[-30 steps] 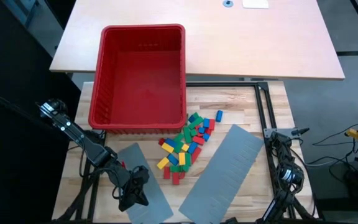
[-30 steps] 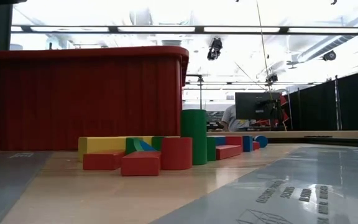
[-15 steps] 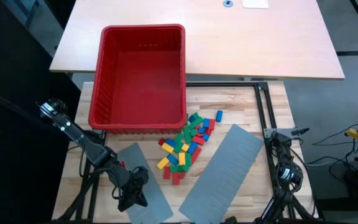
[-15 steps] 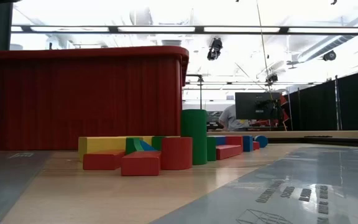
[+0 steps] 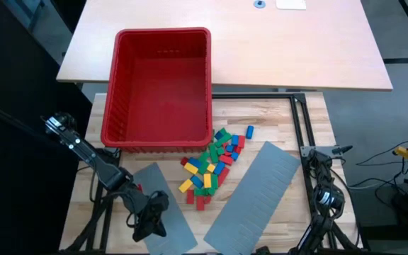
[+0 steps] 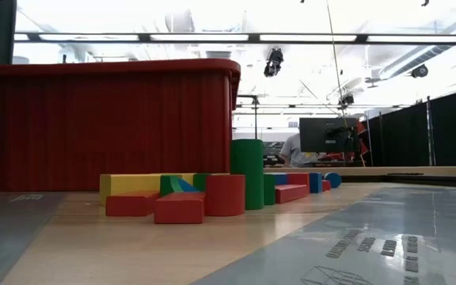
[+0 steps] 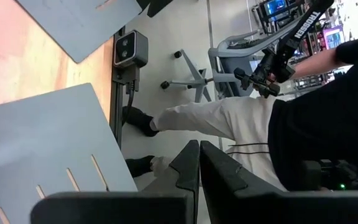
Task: Sort blocks
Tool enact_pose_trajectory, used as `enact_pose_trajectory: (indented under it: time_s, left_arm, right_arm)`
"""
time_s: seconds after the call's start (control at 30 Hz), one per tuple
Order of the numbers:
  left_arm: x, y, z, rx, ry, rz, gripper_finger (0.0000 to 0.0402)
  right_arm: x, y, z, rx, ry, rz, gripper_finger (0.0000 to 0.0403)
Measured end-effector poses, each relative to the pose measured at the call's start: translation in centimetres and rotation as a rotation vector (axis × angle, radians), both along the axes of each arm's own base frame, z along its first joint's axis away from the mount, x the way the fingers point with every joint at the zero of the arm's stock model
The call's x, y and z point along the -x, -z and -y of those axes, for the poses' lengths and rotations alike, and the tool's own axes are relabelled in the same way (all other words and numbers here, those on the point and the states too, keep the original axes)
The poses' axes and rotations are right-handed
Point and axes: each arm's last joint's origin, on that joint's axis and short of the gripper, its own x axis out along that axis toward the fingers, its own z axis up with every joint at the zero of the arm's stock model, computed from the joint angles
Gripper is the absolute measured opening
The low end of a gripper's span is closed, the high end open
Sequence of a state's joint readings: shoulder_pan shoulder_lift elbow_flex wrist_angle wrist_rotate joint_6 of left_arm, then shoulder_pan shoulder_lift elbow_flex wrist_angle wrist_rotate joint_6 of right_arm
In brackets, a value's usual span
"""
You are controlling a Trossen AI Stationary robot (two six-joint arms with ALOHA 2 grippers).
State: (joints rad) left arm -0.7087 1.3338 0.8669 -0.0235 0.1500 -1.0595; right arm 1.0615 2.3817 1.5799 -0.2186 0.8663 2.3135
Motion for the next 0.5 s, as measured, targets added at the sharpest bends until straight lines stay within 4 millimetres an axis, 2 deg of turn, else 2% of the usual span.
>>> enact_pose_trajectory:
  time_s: [0.33, 0.5]
  left_arm:
    - [0.24, 0.0, 0.27, 0.004, 0.011, -0.004, 0.0]
    - [0.24, 0.0, 0.27, 0.004, 0.011, -0.004, 0.0]
  right_arm:
    - [-0.04, 0.01, 0.0, 0.001, 0.004, 0.009, 0.0105]
    - [-0.05, 0.02, -0.02, 0.007, -0.002, 0.008, 0.0045]
